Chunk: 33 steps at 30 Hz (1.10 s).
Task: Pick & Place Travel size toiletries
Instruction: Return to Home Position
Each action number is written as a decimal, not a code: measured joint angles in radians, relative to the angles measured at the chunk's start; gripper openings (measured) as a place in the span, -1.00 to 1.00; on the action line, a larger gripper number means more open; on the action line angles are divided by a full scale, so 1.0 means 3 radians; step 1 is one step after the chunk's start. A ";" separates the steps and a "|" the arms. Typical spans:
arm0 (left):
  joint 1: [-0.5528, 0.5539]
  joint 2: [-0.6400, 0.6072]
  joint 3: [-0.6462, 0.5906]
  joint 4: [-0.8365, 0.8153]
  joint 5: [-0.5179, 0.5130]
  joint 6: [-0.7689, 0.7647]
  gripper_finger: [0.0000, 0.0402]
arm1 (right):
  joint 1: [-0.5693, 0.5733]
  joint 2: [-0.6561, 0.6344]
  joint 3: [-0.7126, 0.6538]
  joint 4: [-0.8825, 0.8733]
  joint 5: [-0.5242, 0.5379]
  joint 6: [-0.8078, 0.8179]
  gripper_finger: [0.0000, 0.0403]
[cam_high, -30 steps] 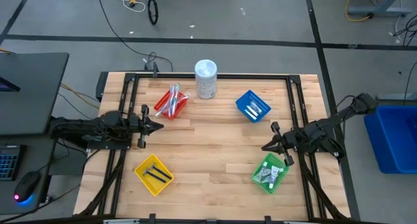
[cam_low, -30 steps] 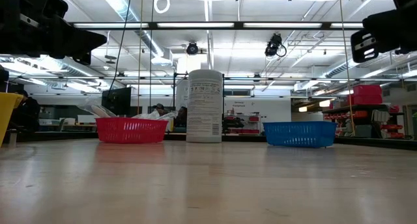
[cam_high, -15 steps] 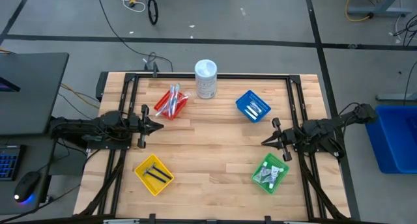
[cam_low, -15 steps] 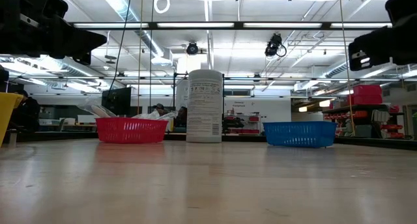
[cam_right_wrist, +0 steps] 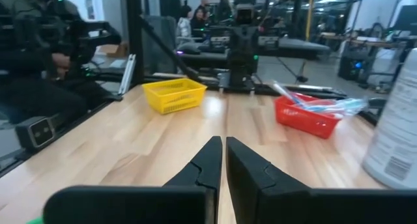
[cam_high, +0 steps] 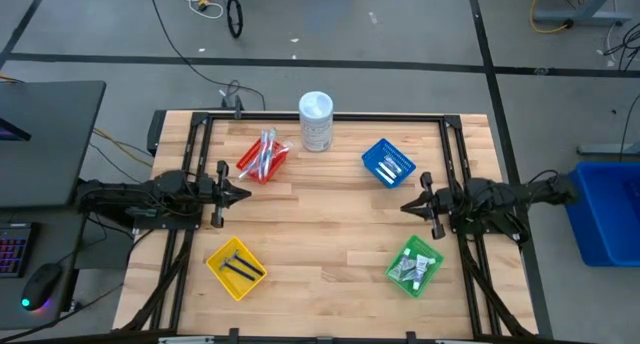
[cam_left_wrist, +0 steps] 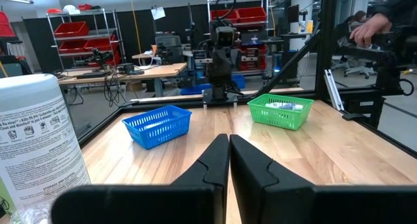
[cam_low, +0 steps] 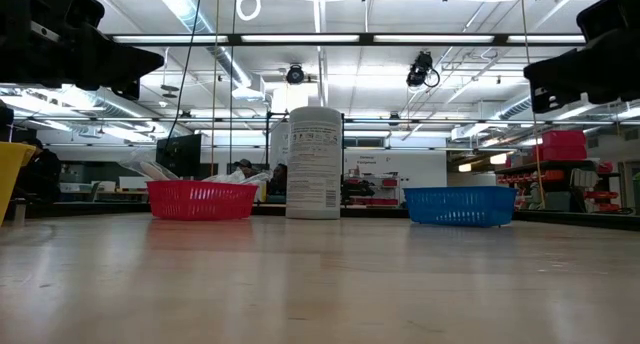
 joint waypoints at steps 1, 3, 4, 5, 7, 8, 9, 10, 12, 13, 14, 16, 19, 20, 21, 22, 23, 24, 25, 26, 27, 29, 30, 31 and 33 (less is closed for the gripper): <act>0.0001 0.0000 -0.0001 -0.0001 0.0000 0.0000 -0.89 | -0.0046 -0.0017 0.0000 -0.0003 -0.0023 -0.0006 -0.85; 0.0001 0.0001 0.0000 0.0000 0.0000 0.0001 -0.89 | -0.0139 -0.0053 0.0000 -0.0017 -0.0078 -0.0007 -0.85; 0.0001 0.0000 0.0000 -0.0001 0.0000 0.0000 -0.89 | -0.0185 -0.0069 0.0000 -0.0021 -0.0110 -0.0007 -0.85; 0.0001 0.0000 0.0000 -0.0001 0.0000 0.0000 -0.89 | -0.0232 -0.0085 0.0000 -0.0021 -0.0120 -0.0007 -0.85; 0.0000 0.0000 -0.0001 -0.0001 0.0000 0.0000 -0.89 | -0.0329 -0.0114 0.0000 -0.0022 -0.0122 -0.0007 -0.85; 0.0001 0.0000 0.0000 -0.0001 0.0000 0.0000 -0.89 | -0.0381 -0.0123 0.0000 -0.0022 -0.0122 -0.0007 -0.86; 0.0001 0.0000 -0.0001 0.0000 0.0000 0.0000 -0.89 | -0.0434 -0.0129 0.0000 -0.0022 -0.0122 -0.0007 -0.86; 0.0001 0.0001 0.0000 0.0000 0.0000 0.0000 -0.89 | -0.0485 -0.0135 0.0000 -0.0022 -0.0122 -0.0007 -0.86; 0.0000 0.0000 -0.0001 0.0000 0.0000 0.0000 -0.89 | -0.0591 -0.0139 0.0000 -0.0022 -0.0122 -0.0006 -0.85; 0.0000 0.0001 0.0000 0.0000 0.0000 0.0000 -0.89 | -0.0641 -0.0139 0.0000 -0.0022 -0.0122 -0.0006 -0.85; 0.0001 0.0001 0.0000 -0.0001 0.0000 0.0000 -0.89 | -0.0684 -0.0139 0.0000 -0.0022 -0.0122 0.0012 -0.85; 0.0001 0.0000 -0.0001 0.0000 0.0000 0.0000 -0.89 | -0.0757 -0.0148 0.0000 -0.0022 -0.0122 0.0067 -0.85; 0.0000 0.0000 -0.0001 -0.0001 0.0000 0.0000 -0.89 | -0.0837 -0.0212 0.0000 -0.0022 -0.0122 0.0131 -0.86; 0.0001 0.0000 -0.0001 -0.0001 0.0000 0.0000 -0.89 | -0.0865 -0.0226 0.0000 -0.0016 -0.0122 0.0151 -0.86; 0.0000 0.0000 -0.0001 0.0000 0.0000 0.0000 -0.89 | -0.0889 -0.0226 0.0000 0.0002 -0.0123 0.0150 -0.85; 0.0000 0.0000 -0.0001 -0.0001 0.0000 0.0000 -0.89 | -0.0910 -0.0226 0.0000 0.0007 -0.0123 0.0145 -0.85; 0.0000 0.0000 -0.0001 -0.0001 0.0000 0.0000 -0.89 | -0.0929 -0.0224 0.0000 0.0013 -0.0123 0.0145 -0.84; 0.0001 0.0000 -0.0001 -0.0001 0.0000 0.0000 -0.89 | -0.0944 -0.0224 0.0000 0.0012 -0.0123 0.0145 -0.84; 0.0000 0.0000 0.0000 -0.0001 0.0000 0.0000 -0.89 | -0.0953 -0.0224 0.0000 0.0010 -0.0122 0.0145 -0.84; 0.0000 0.0000 -0.0001 -0.0001 0.0000 0.0000 -0.89 | -0.0962 -0.0224 0.0000 0.0012 -0.0123 0.0145 -0.84; 0.0000 0.0000 -0.0001 0.0000 0.0000 0.0000 -0.89 | -0.0963 -0.0224 0.0000 0.0011 -0.0123 0.0145 -0.84; 0.0000 0.0000 -0.0001 -0.0001 0.0000 0.0001 -0.89 | -0.0963 -0.0224 0.0000 0.0011 -0.0123 0.0145 -0.85; 0.0001 0.0000 -0.0001 0.0000 0.0000 0.0000 -0.89 | -0.0963 -0.0224 0.0000 0.0011 -0.0123 0.0145 -0.85; 0.0000 0.0000 0.0000 0.0000 0.0000 0.0000 -0.89 | -0.0963 -0.0224 0.0000 0.0011 -0.0123 0.0145 -0.85; 0.0000 0.0000 0.0000 -0.0001 0.0000 0.0000 -0.89 | -0.0963 -0.0224 0.0000 0.0010 -0.0123 0.0145 -0.85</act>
